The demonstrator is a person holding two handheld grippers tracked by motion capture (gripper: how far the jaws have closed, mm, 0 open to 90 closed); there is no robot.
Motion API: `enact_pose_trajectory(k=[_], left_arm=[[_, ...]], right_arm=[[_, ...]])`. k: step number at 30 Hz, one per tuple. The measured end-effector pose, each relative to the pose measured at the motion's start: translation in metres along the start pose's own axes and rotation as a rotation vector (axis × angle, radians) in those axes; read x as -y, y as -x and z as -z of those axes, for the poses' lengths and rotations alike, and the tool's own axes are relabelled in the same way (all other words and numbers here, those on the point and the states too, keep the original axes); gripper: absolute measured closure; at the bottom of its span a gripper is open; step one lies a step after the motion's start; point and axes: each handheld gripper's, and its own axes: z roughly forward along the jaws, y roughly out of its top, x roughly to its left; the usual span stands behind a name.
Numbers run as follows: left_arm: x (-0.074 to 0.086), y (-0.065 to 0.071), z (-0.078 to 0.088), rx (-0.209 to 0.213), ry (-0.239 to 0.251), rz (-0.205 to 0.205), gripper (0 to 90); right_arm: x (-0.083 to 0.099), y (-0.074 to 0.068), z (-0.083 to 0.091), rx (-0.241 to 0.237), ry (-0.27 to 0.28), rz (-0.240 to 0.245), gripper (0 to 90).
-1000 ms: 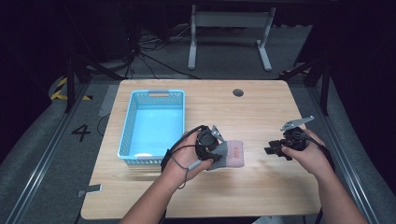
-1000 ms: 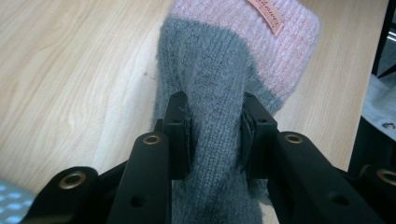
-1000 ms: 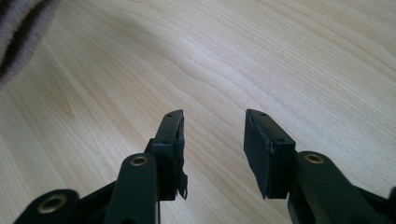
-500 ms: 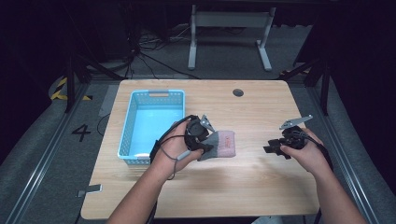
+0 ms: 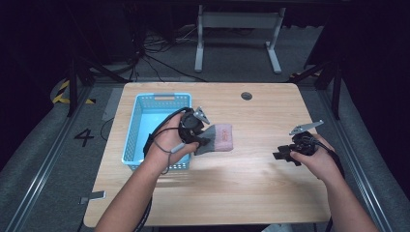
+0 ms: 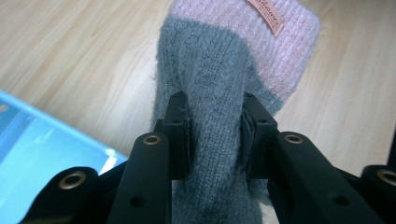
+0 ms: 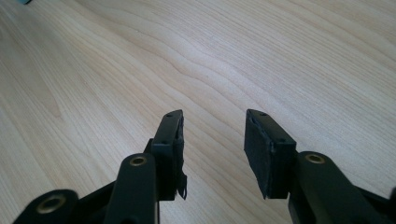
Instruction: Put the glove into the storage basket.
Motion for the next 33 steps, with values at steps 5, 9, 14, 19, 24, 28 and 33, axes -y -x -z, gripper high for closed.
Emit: enact_pose_trajectory(k=[5, 9, 14, 19, 24, 28, 33], left_arm=[[0.010, -0.019, 0.008, -0.018, 0.010, 0.020, 68.6], [0.015, -0.029, 0.012, -0.034, -0.005, 0.021, 68.6], [0.022, -0.043, 0.020, -0.047, -0.008, 0.030, 68.6], [0.028, -0.056, 0.024, -0.056, -0.007, 0.034, 68.4], [0.036, -0.066, 0.024, -0.060, -0.017, 0.039, 68.4], [0.043, -0.074, 0.024, -0.060, -0.019, 0.055, 68.4], [0.052, -0.090, 0.020, -0.063, -0.042, 0.053, 68.3]], right_arm=[[0.005, -0.001, 0.000, 0.007, -0.007, -0.008, 58.5], [0.010, -0.001, 0.002, 0.017, -0.010, -0.015, 58.6], [0.015, -0.001, 0.005, 0.029, -0.008, -0.030, 58.4], [0.023, 0.000, 0.010, 0.040, -0.008, -0.048, 58.3], [0.026, 0.001, 0.013, 0.048, -0.005, -0.054, 58.3], [0.029, 0.000, 0.013, 0.050, -0.007, -0.061, 58.0], [0.031, -0.001, 0.013, 0.049, -0.013, -0.063, 57.8]])
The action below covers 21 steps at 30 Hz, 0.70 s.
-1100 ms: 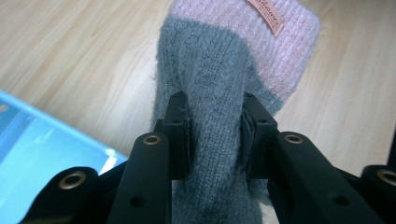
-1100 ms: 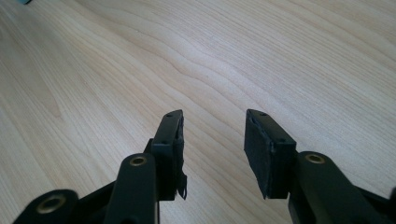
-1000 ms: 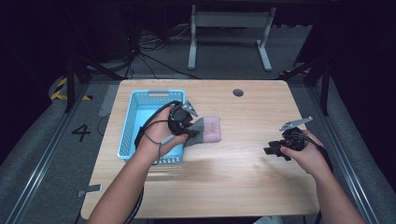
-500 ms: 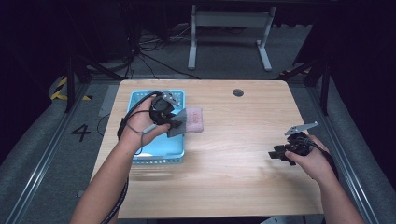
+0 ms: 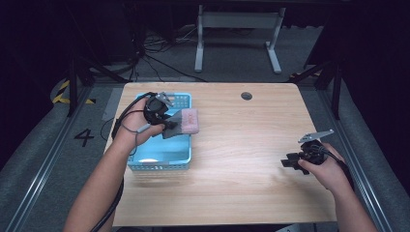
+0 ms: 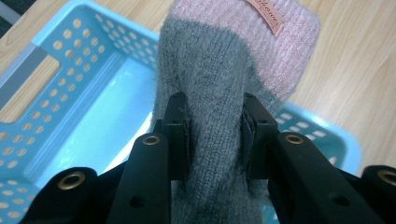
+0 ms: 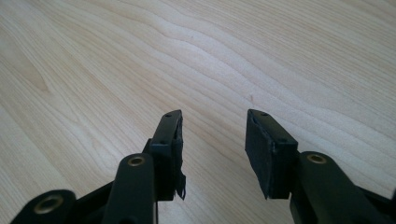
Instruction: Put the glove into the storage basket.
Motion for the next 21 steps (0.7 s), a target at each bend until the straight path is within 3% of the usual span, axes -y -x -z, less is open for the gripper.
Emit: enact_pose_trajectory(k=[8, 17, 21], left_arm=[[0.009, -0.024, -0.009, -0.013, -0.024, 0.028, 68.2], [0.018, -0.037, -0.023, -0.017, -0.035, 0.069, 68.0], [0.022, -0.044, -0.033, -0.021, -0.082, 0.060, 67.9]], right_arm=[[0.006, -0.001, 0.000, 0.001, -0.003, -0.005, 57.5], [0.009, -0.004, 0.002, -0.003, 0.003, 0.003, 56.8], [0.008, -0.006, 0.001, -0.004, 0.006, 0.009, 56.8]])
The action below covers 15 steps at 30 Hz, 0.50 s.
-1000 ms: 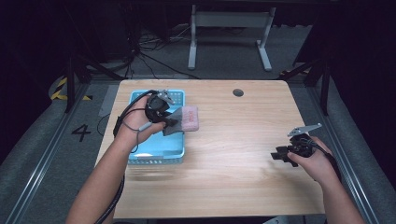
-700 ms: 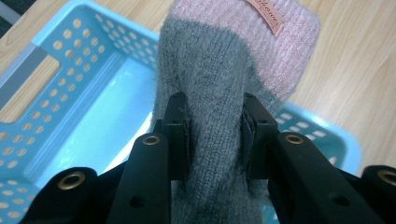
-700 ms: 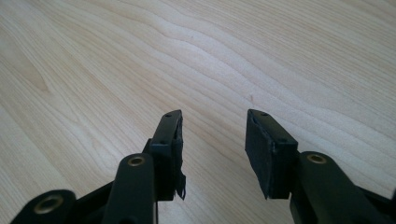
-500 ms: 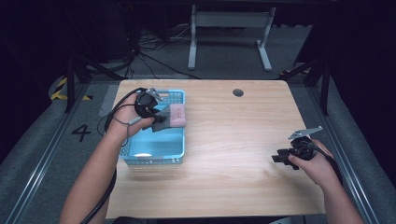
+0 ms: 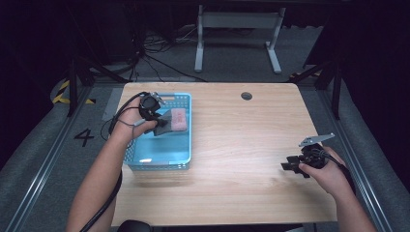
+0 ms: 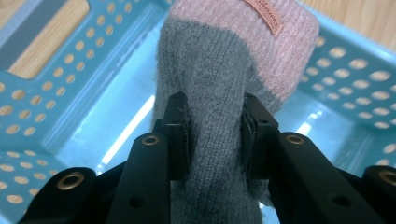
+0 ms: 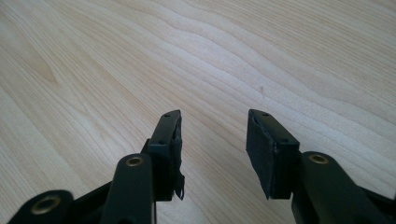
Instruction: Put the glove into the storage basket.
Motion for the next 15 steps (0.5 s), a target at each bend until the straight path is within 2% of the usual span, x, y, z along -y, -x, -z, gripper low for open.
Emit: enact_pose_trajectory(k=[4, 6, 11, 15], left_arm=[[0.001, -0.002, -0.007, -0.001, -0.012, -0.003, 67.9], [0.002, -0.002, -0.014, 0.015, -0.012, 0.003, 68.0], [0.005, -0.001, -0.033, 0.023, -0.069, -0.013, 67.9], [0.005, 0.000, -0.038, 0.024, -0.082, -0.014, 67.9]], right_arm=[[0.002, -0.001, 0.000, 0.000, 0.000, 0.001, 56.5], [0.002, -0.001, 0.000, 0.002, -0.002, -0.001, 56.5], [0.004, -0.002, 0.001, 0.004, -0.002, -0.001, 56.2], [0.004, -0.003, 0.000, 0.004, 0.001, 0.003, 55.7]])
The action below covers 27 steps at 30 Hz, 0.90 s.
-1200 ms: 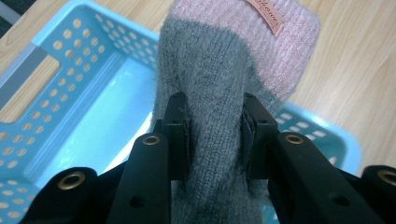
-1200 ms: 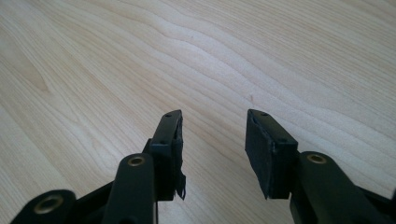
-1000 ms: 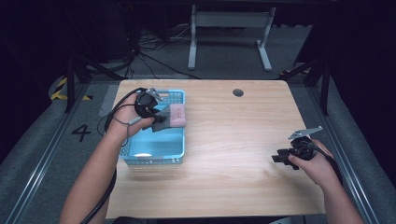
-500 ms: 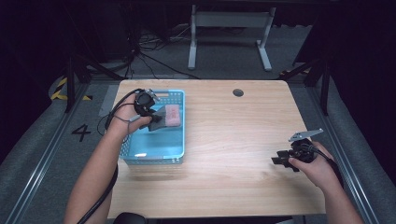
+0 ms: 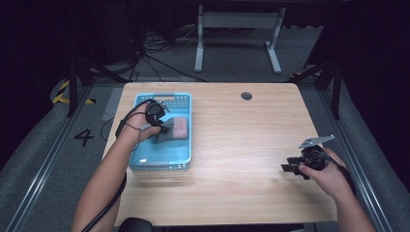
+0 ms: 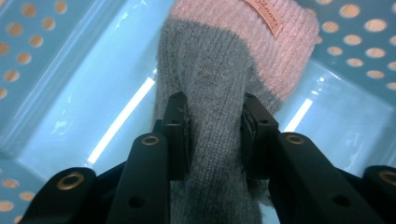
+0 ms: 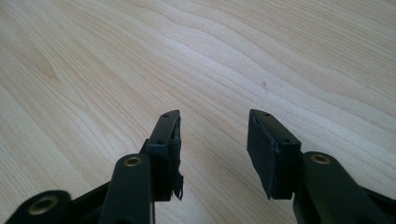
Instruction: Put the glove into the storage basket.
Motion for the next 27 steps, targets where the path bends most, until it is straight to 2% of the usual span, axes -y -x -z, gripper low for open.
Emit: enact_pose_trajectory(k=[6, 14, 18, 22, 24, 26, 27], left_arm=[[-0.001, 0.002, -0.007, 0.013, -0.018, -0.004, 67.6], [0.004, -0.003, -0.016, 0.042, -0.017, 0.030, 66.3], [0.008, -0.005, -0.018, 0.061, 0.005, 0.052, 65.8], [0.007, -0.005, -0.018, 0.044, 0.006, 0.037, 61.3], [0.007, -0.005, -0.017, 0.025, 0.034, 0.039, 53.5], [0.009, -0.004, -0.012, 0.049, 0.115, 0.054, 50.8], [0.009, -0.004, -0.012, 0.049, 0.115, 0.054, 48.6]], right_arm=[[0.000, 0.000, 0.000, -0.001, 0.003, 0.003, 55.6], [-0.001, -0.003, -0.001, -0.012, 0.008, 0.009, 55.2], [-0.002, -0.004, -0.002, -0.015, 0.010, 0.010, 55.1], [-0.003, -0.005, -0.004, -0.018, 0.007, 0.018, 55.2], [-0.004, -0.005, -0.004, -0.021, 0.008, 0.021, 55.2], [-0.004, -0.005, -0.003, -0.021, 0.010, 0.025, 55.2], [-0.004, -0.005, -0.003, -0.021, 0.010, 0.025, 55.2]])
